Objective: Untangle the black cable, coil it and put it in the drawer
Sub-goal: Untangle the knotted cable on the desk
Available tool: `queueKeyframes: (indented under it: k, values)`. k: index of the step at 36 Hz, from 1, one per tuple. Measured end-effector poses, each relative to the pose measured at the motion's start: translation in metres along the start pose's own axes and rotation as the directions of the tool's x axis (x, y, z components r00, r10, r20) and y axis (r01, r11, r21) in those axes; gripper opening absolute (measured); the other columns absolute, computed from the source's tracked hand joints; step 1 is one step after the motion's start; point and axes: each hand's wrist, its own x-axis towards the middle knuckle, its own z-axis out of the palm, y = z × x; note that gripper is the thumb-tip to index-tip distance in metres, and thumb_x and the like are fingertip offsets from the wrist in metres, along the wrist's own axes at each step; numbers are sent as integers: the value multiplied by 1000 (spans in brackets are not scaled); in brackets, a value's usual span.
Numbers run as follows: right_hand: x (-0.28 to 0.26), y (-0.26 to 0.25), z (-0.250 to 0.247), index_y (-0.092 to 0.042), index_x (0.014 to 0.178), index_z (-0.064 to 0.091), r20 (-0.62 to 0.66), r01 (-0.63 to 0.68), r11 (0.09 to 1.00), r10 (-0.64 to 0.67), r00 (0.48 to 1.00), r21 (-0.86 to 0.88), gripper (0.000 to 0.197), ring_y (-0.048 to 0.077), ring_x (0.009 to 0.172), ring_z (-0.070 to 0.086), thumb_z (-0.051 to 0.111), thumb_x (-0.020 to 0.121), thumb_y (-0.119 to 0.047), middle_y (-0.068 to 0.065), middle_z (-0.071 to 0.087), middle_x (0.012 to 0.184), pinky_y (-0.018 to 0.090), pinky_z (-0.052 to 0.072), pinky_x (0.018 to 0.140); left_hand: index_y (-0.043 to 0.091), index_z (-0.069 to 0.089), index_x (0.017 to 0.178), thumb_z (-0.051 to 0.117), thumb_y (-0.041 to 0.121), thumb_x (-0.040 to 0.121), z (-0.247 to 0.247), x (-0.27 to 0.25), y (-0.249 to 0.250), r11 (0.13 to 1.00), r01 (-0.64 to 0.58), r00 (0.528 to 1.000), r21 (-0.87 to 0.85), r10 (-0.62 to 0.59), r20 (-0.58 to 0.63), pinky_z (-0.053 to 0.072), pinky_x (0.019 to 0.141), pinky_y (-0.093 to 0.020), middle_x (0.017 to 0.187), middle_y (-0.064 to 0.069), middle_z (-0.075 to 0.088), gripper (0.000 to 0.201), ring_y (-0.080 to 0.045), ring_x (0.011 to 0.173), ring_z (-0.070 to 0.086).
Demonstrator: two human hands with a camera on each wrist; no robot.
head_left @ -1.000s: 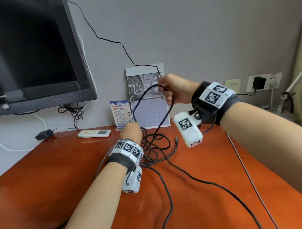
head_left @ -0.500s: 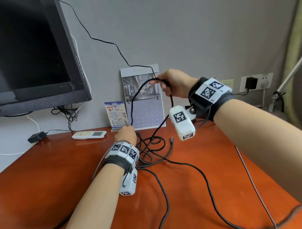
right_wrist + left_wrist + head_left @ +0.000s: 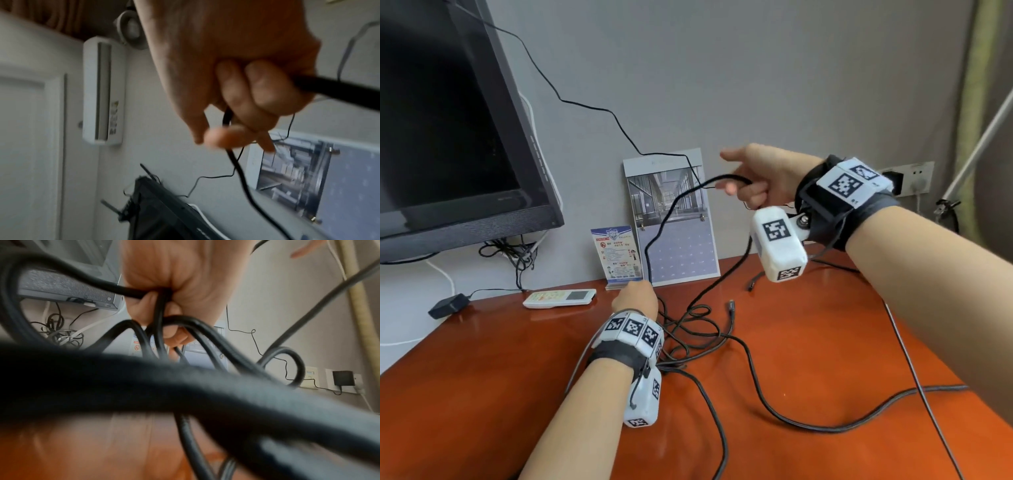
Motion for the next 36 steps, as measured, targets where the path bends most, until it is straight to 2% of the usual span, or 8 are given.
queueKeyframes:
  k: [5,9,15,22,29,32,34,36]
  values:
    - [-7,3,-10,-7,90,60,92,-47,979,66,994,-200,40,4,29,23,27,104,-26,-8,35,37,14,21,32,4,56,122,36,3,96,1,4,-1,999,-10,1000,32,10,-5,46,87,-37,125,-14,58,33,-29,116,55]
    - [-9,10,-31,-13,73,48,-62,57,990,-49,997,127,33,5,36,36,26,98,-13,-6,50,47,15,29,36,6,58,118,36,3,96,1,6,-4,999,-13,1000,35,13,-15,46,84,-35,122,-13,60,31,-28,112,58]
    - [-23,33,-64,-21,33,32,-327,213,850,-51,944,481,63,9,34,35,41,95,-33,-8,17,33,17,21,40,1,56,121,39,3,95,1,12,-14,998,45,999,-41,-43,29,47,87,-39,127,-18,56,32,-32,113,56]
    - [-38,82,-80,-9,100,60,-29,-32,893,51,998,448,45,2,23,23,25,102,-36,-10,22,29,13,17,30,-3,57,117,43,5,94,4,16,-23,993,80,996,-83,-77,43,49,87,-37,121,-23,59,28,-33,110,59]
    - [-45,133,-97,-16,78,53,-404,244,627,124,906,740,29,5,40,49,31,97,-16,-11,52,47,12,33,41,-5,62,110,46,9,95,6,17,-28,982,105,994,-159,-105,8,49,82,-36,114,-22,64,25,-35,106,60]
    - [-54,153,-109,-20,65,39,-477,325,542,164,863,775,6,9,38,35,41,71,-18,-9,37,45,18,26,40,-2,63,112,50,13,96,5,14,-26,968,129,991,-215,-133,-5,46,74,-35,113,-22,63,25,-35,103,60]
    - [-60,164,-111,-21,59,33,-423,256,568,184,887,782,15,8,33,24,46,66,-23,-9,28,39,15,20,36,-1,64,111,50,12,96,5,12,-24,963,129,991,-235,-135,-8,43,70,-33,111,-21,64,25,-34,102,61]
    - [-56,175,-114,-18,56,36,-405,81,759,251,879,646,32,7,28,22,47,85,-23,-9,27,35,13,19,32,-1,65,108,48,11,94,5,9,-21,962,128,991,-240,-133,-7,42,68,-33,109,-21,65,25,-34,100,61]
